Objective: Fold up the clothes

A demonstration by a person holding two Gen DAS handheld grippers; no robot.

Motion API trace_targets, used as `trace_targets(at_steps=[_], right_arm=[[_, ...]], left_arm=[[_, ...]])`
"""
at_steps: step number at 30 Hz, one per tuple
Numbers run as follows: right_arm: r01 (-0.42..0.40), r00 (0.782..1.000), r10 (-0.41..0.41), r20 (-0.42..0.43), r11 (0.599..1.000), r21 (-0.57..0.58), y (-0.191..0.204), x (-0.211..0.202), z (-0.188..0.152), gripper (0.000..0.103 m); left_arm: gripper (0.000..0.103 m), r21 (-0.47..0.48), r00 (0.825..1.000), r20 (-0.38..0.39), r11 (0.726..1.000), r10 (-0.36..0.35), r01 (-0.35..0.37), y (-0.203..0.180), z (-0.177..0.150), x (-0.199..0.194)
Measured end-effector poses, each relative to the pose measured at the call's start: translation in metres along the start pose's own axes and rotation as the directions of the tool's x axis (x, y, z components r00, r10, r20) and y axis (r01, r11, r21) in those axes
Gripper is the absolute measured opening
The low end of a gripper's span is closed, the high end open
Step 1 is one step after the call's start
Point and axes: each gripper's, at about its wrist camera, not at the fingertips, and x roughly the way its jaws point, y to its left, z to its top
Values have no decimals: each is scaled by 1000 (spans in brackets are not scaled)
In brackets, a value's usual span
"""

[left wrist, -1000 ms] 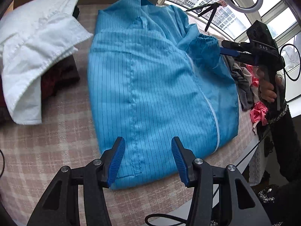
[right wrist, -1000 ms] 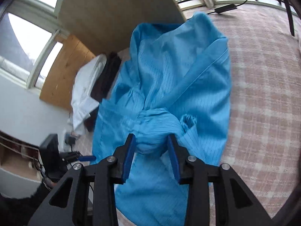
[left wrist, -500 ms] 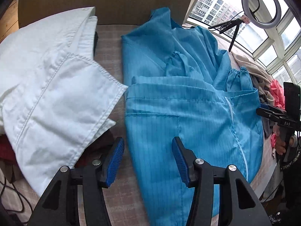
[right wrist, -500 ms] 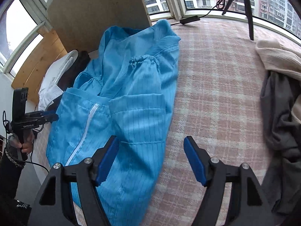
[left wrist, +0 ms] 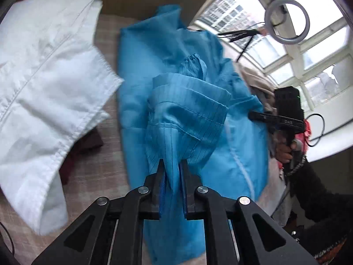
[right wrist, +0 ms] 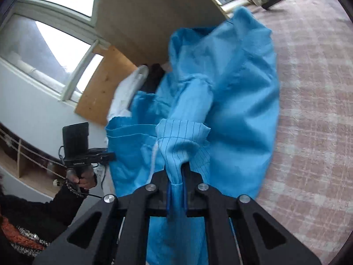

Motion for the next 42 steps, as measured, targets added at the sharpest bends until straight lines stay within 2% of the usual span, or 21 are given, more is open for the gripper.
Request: trace_targets(at_steps=[1,3,5,6,7,11,14,15,19,21,22,24,26,27,30,35,38,41,42], right_arm=[[42,999,-41,-34,999,24,-10,8,3,11],[84,995,-82,-52,996,29,-12,8,5,13],[135,990,-134,-44,991,7,-5,2,3,26],[161,986,-162,-28,987,-12,1,-4,0,36],[171,985,-171,-13,985,-7,6,-12,-8,41],[208,977,-208,47,978,12,24,-43,-40,42],[235,967,-236,91,972,27,38,-66,-64,43],[245,964,-247,103,969,32,43,-73,-72,44],[299,951,-301,72,954,37,48,-49,-91,44],[314,947,-316,53,949,32,48,-36,-97,44],[322,945,-323,46,946,20,49,-30,-98,44],[332,942,-332,40,943,-8,52,-23,-101,43],[307,951,-307,40,952,-4,55,-22,-104,22],[295,955,-295,40,956,-2,57,-21,-106,14],[259,965,-259,41,966,12,61,-27,-111,8],[214,977,-214,19,977,18,71,-43,-131,5],[216,976,-216,-6,974,72,62,-34,-146,6],[261,965,-260,-23,958,122,51,-28,-140,17],[297,955,-297,-17,948,115,53,-32,-136,26]], left_arm=[[17,-28,1000,-7,999,16,-16,8,6,7],[24,-45,1000,-1,999,-3,3,14,12,8],[34,-23,1000,7,1000,3,-3,9,12,4],[39,-9,1000,11,1000,12,-12,5,9,0],[41,5,1000,12,1000,22,-22,1,4,-5],[55,65,998,18,996,57,-59,-16,-26,-25],[58,83,999,-6,996,42,-41,-20,-53,-32],[58,88,999,-17,995,38,-37,-22,-60,-31],[58,121,997,-42,991,57,-52,-36,-77,-12],[52,123,998,-37,992,42,-38,-40,-77,-7],[44,130,999,-34,991,31,-26,-43,-76,-6],[18,175,999,-42,984,30,-22,-49,-74,-6],[9,222,997,-56,974,50,-36,-53,-72,-8],[9,232,997,-64,972,51,-35,-54,-72,-10],[4,218,996,-87,976,26,-7,-51,-71,-22],[4,169,992,-129,985,-10,32,-39,-99,-37],[14,128,991,-137,992,3,15,-25,-107,-30],[27,82,993,-119,997,19,-9,-14,-102,-26],[29,103,993,-101,994,53,-43,-16,-97,-30]])
